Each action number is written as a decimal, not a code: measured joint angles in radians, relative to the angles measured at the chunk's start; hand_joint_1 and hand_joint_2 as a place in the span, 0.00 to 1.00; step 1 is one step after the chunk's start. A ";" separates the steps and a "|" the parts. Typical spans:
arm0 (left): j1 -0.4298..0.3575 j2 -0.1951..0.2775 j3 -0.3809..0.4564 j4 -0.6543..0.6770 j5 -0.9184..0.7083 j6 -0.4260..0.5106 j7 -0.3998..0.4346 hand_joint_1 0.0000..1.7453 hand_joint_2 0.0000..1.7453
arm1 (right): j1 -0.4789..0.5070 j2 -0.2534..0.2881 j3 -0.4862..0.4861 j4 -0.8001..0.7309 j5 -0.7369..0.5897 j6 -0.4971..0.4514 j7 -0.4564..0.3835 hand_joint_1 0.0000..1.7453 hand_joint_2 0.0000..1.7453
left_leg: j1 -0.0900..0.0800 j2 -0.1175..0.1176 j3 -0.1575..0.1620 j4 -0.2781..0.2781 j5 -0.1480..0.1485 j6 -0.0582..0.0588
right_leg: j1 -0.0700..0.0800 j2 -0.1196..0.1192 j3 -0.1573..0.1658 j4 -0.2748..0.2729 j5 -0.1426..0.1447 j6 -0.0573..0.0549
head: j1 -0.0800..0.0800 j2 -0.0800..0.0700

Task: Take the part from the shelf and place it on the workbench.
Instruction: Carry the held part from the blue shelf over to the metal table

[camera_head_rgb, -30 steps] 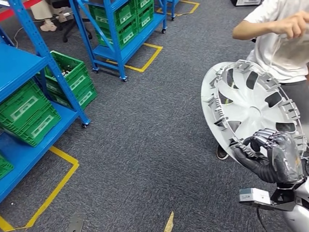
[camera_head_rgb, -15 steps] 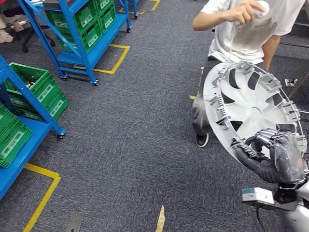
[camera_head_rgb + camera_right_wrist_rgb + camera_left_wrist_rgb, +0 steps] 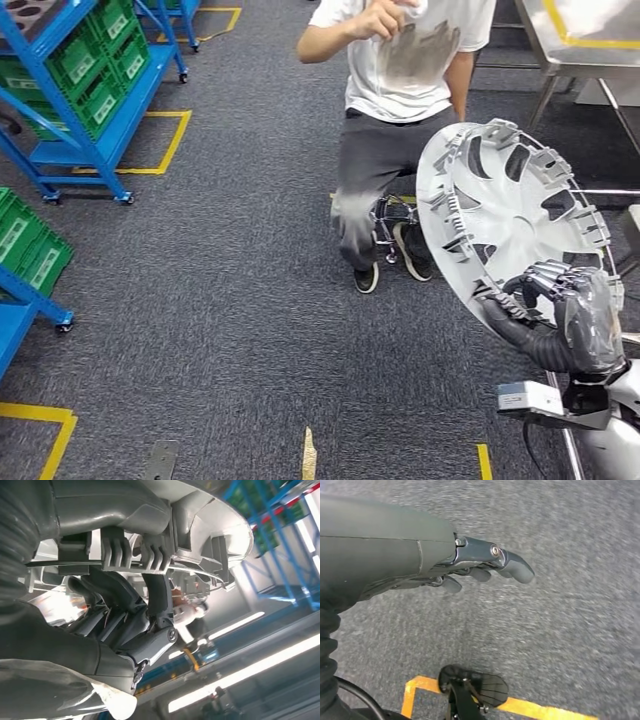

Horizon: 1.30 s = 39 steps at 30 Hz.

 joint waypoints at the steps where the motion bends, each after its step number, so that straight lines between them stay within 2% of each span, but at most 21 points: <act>1: 0.000 0.001 0.000 0.000 0.000 0.000 0.000 0.00 1.00 | -0.001 0.002 0.000 0.001 0.000 0.000 0.000 1.00 1.00 | 0.000 -0.015 0.010 -0.026 0.003 0.000 | -0.002 0.012 -0.005 0.000 0.003 0.005 | 0.000 0.000; 3: -0.001 0.000 0.000 0.000 -0.001 0.000 0.000 0.00 1.00 | 0.001 0.004 -0.001 0.002 -0.001 -0.001 0.000 1.00 1.00 | -0.001 -0.001 0.016 -0.043 -0.001 -0.002 | -0.007 0.037 -0.014 -0.003 0.010 0.017 | -0.002 0.000; 4: -0.002 0.000 0.000 0.000 -0.001 0.000 0.000 0.00 1.00 | 0.003 0.005 -0.002 0.002 -0.002 -0.002 -0.002 1.00 1.00 | 0.000 0.013 0.019 -0.050 0.003 0.000 | -0.007 0.029 -0.020 -0.001 0.009 0.021 | -0.002 0.000; 6: -0.003 -0.001 0.000 0.000 -0.001 0.001 0.000 0.00 1.00 | 0.005 0.006 -0.004 0.002 -0.004 -0.010 -0.010 1.00 1.00 | 0.004 0.043 0.025 -0.067 0.012 0.005 | -0.002 -0.029 -0.050 0.048 -0.024 0.027 | 0.003 0.000; 8: -0.001 -0.001 0.000 0.000 -0.001 0.001 -0.001 0.00 1.00 | 0.010 0.012 -0.005 0.001 -0.006 -0.025 -0.022 1.00 1.00 | 0.003 0.072 0.026 -0.071 0.013 0.009 | -0.003 -0.092 -0.108 0.168 -0.085 0.034 | 0.006 0.000; 9: 0.001 -0.001 0.000 0.000 -0.001 0.001 -0.002 0.00 1.00 | 0.015 0.017 -0.005 0.001 -0.006 -0.032 -0.026 1.00 1.00 | 0.003 0.088 0.026 -0.070 0.012 0.009 | -0.006 -0.104 -0.137 0.229 -0.107 0.039 | 0.006 0.000; 11: 0.002 -0.002 0.000 0.000 -0.001 0.000 -0.004 0.00 1.00 | 0.022 0.023 -0.005 0.001 -0.006 -0.040 -0.030 1.00 1.00 | 0.004 0.116 0.027 -0.070 0.009 0.006 | -0.013 -0.113 -0.156 0.273 -0.110 0.049 | 0.006 0.000; 15: 0.001 -0.002 0.000 0.000 -0.001 0.000 -0.005 0.00 1.00 | 0.023 0.025 -0.006 0.001 -0.006 -0.044 -0.031 1.00 1.00 | 0.006 0.134 0.028 -0.070 0.006 0.003 | -0.018 -0.118 -0.139 0.241 -0.083 0.055 | 0.006 0.000; 16: 0.001 -0.002 0.000 0.000 -0.001 0.001 -0.006 0.00 1.00 | 0.023 0.026 -0.006 0.001 -0.006 -0.045 -0.031 1.00 1.00 | 0.007 0.139 0.029 -0.069 0.005 0.001 | -0.019 -0.123 -0.120 0.208 -0.067 0.056 | 0.006 0.000; 18: 0.000 -0.002 0.001 0.000 -0.002 0.002 -0.010 0.00 1.00 | 0.026 0.036 -0.010 -0.001 -0.002 -0.055 -0.035 1.00 1.00 | 0.003 0.171 0.037 -0.062 -0.007 -0.015 | -0.015 -0.156 -0.048 0.085 -0.031 0.048 | 0.006 0.000; 20: -0.003 -0.002 0.002 0.000 -0.002 0.004 -0.013 0.00 1.00 | 0.031 0.050 -0.015 -0.005 0.001 -0.069 -0.039 1.00 1.00 | 0.002 0.200 0.046 -0.052 -0.024 -0.035 | -0.010 -0.168 0.003 -0.003 -0.012 0.028 | 0.005 0.000; 22: -0.005 -0.002 0.002 0.000 -0.005 0.005 -0.013 0.00 1.00 | 0.035 0.060 -0.020 -0.009 -0.002 -0.081 -0.042 1.00 1.00 | 0.010 0.158 0.032 -0.007 -0.061 -0.044 | -0.011 -0.141 0.004 -0.003 -0.011 0.013 | 0.003 0.000; 24: -0.003 -0.003 0.003 0.000 -0.008 0.006 -0.013 0.00 1.00 | 0.035 0.074 -0.023 -0.013 -0.005 -0.094 -0.046 1.00 1.00 | 0.013 0.101 -0.023 0.117 -0.125 -0.046 | -0.010 -0.115 0.005 -0.003 -0.011 0.004 | -0.001 0.000; 26: 0.001 -0.004 0.003 0.000 -0.009 0.006 -0.013 0.00 1.00 | 0.037 0.086 -0.025 -0.015 -0.006 -0.101 -0.049 1.00 1.00 | 0.012 0.084 -0.081 0.231 -0.159 -0.042 | -0.007 -0.085 0.005 -0.003 -0.011 0.000 | -0.002 0.000; 27: 0.002 -0.004 0.003 0.000 -0.009 0.006 -0.013 0.00 1.00 | 0.037 0.090 -0.026 -0.015 -0.006 -0.103 -0.050 1.00 1.00 | 0.011 0.082 -0.092 0.242 -0.148 -0.037 | -0.005 -0.069 0.006 -0.003 -0.011 0.000 | -0.002 0.000; 29: 0.002 -0.005 0.003 0.000 -0.009 0.007 -0.015 0.00 1.00 | 0.037 0.098 -0.029 -0.016 -0.010 -0.107 -0.050 1.00 1.00 | 0.007 0.065 -0.064 0.153 -0.073 -0.025 | -0.003 -0.036 0.009 -0.003 -0.010 -0.001 | -0.002 0.000; 31: 0.002 -0.004 0.005 0.000 -0.010 0.008 -0.017 0.00 1.00 | 0.038 0.106 -0.032 -0.016 -0.019 -0.110 -0.050 1.00 1.00 | 0.005 0.013 -0.016 0.028 -0.008 -0.014 | -0.005 -0.007 0.008 -0.002 -0.009 0.002 | -0.001 0.000; 33: 0.001 -0.004 0.009 0.000 -0.010 0.009 -0.018 0.00 1.00 | 0.041 0.114 -0.035 -0.018 -0.033 -0.113 -0.051 1.00 1.00 | 0.005 -0.017 0.005 -0.027 0.002 -0.010 | -0.009 0.018 -0.001 -0.002 -0.004 0.011 | -0.003 0.000; 35: -0.001 -0.005 0.015 0.000 -0.006 0.013 -0.021 0.00 1.00 | 0.048 0.119 -0.041 -0.022 -0.045 -0.115 -0.053 1.00 1.00 | 0.007 0.004 0.010 -0.043 0.002 -0.008 | -0.014 0.036 -0.013 -0.005 0.002 0.024 | -0.005 0.000; 37: -0.003 -0.007 0.024 0.000 0.002 0.021 -0.029 0.00 1.00 | 0.051 0.121 -0.046 -0.026 -0.049 -0.115 -0.053 1.00 1.00 | 0.010 0.032 0.014 -0.060 0.010 -0.001 | -0.009 -0.006 -0.032 0.018 -0.018 0.032 | -0.001 0.000; 39: -0.002 -0.008 0.034 0.000 0.009 0.026 -0.034 0.00 1.00 | 0.052 0.125 -0.048 -0.028 -0.051 -0.116 -0.054 1.00 1.00 | 0.009 0.062 0.017 -0.068 0.014 0.003 | -0.006 -0.078 -0.078 0.116 -0.074 0.038 | 0.004 0.000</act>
